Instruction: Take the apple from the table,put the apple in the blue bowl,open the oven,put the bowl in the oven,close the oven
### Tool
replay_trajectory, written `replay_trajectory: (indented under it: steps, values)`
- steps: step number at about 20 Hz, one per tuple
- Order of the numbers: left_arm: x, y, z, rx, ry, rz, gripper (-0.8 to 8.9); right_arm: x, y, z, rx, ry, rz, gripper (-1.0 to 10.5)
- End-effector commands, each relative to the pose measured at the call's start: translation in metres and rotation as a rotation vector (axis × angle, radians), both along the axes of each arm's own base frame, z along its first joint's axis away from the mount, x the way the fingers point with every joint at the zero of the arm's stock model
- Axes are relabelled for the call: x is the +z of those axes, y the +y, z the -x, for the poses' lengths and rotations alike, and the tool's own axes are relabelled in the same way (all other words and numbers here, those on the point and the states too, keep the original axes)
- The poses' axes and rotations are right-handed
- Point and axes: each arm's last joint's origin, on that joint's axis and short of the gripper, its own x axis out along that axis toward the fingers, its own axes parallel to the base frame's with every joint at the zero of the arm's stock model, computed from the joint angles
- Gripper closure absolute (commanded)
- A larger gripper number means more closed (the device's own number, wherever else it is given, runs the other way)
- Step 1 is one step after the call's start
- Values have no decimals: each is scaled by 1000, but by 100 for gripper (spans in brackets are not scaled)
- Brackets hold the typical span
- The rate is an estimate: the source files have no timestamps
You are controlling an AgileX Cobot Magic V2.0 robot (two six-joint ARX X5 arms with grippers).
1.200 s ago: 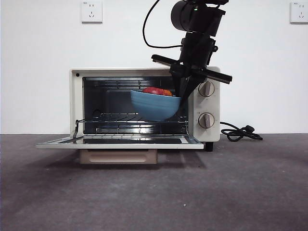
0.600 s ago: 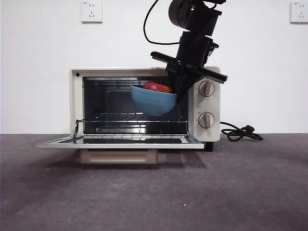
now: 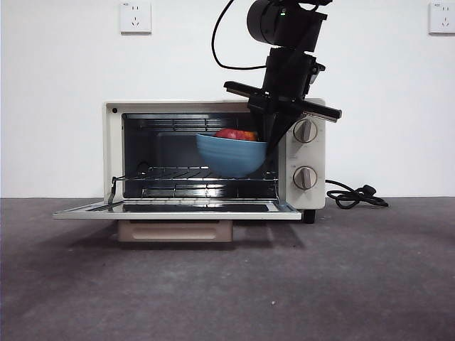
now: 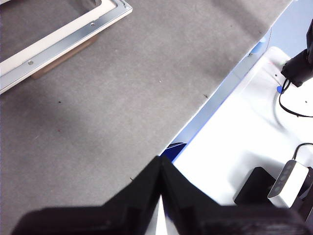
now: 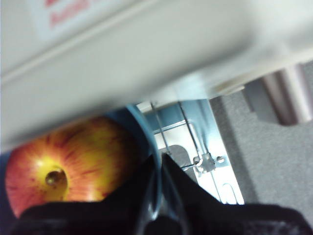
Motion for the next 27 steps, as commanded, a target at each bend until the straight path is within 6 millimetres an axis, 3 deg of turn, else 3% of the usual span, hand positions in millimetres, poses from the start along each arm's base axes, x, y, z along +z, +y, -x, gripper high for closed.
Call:
replay_trajectory:
  steps: [1, 6, 18, 24, 27]
  values:
    - [-1, 0, 1, 2, 5, 3, 819, 0, 3, -2, -6, -11, -11, 768]
    - [-1, 1, 1, -6, 2, -3, 819, 1, 4, -2, 20, -33, 0, 743]
    - [-1, 1, 1, -5, 3, -5, 819, 12, 23, 14, 117, -165, 230, 758]
    - [-1, 0, 0, -3, -11, 1, 819, 50, 17, 30, 149, -275, 249, 758]
    - [1, 1, -5, 83, -92, -67, 819, 81, 14, 52, 252, -341, 276, 762]
